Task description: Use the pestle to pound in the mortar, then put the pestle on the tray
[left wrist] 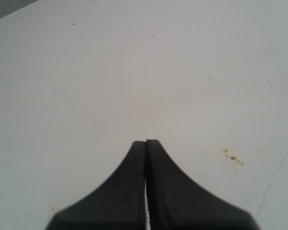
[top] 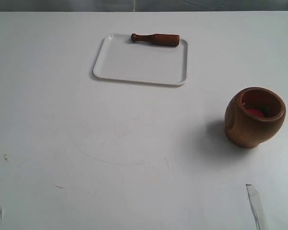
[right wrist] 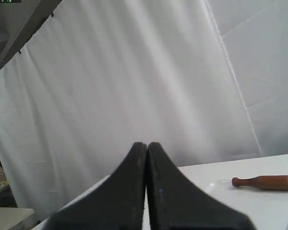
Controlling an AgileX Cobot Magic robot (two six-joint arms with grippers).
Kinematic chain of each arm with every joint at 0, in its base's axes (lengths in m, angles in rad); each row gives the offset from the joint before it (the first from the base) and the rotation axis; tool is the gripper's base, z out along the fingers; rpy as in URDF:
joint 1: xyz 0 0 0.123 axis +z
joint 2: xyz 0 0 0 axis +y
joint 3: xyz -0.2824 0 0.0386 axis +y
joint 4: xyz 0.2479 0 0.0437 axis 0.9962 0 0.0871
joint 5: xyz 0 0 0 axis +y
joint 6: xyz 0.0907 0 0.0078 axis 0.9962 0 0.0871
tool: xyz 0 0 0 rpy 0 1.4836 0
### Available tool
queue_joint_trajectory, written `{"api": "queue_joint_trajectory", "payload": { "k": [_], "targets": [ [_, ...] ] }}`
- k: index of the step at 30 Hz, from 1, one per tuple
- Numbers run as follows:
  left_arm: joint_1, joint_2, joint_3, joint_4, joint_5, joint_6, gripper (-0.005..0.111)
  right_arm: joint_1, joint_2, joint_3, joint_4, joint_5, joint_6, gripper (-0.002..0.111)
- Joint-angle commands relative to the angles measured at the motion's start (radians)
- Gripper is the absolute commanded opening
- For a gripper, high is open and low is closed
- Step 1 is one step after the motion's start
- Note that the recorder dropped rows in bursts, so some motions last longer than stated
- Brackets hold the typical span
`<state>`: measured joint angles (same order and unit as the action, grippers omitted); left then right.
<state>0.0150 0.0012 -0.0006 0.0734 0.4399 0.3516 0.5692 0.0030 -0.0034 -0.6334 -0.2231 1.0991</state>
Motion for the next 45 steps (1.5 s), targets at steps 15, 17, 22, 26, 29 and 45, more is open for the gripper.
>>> {"api": "queue_joint_trajectory", "payload": {
  "k": [15,17,22,26,29,45],
  "targets": [
    [-0.008,-0.001,0.001,-0.007,-0.003,-0.008,0.0,0.004,-0.003,0.003,0.909,0.453,-1.483,0.0],
    [-0.008,-0.001,0.001,-0.007,-0.003,-0.008,0.0,0.004,-0.003,0.003,0.9,0.477,-1.423,0.0],
    [-0.008,-0.001,0.001,-0.007,-0.003,-0.008,0.0,0.004,-0.003,0.003,0.902,0.526,-1.365,0.0],
    [-0.008,-0.001,0.001,-0.007,-0.003,-0.008,0.0,0.004,-0.003,0.003,0.893,0.571,-1.367,0.0],
    [-0.008,-0.001,0.001,-0.007,-0.003,-0.008,0.0,0.004,-0.003,0.003,0.894,0.571,-1.371,0.0],
    [-0.008,-0.001,0.001,-0.007,-0.003,-0.008,0.0,-0.418,-0.003,0.003,0.818,0.565,-1.384,0.0]
  ]
}}
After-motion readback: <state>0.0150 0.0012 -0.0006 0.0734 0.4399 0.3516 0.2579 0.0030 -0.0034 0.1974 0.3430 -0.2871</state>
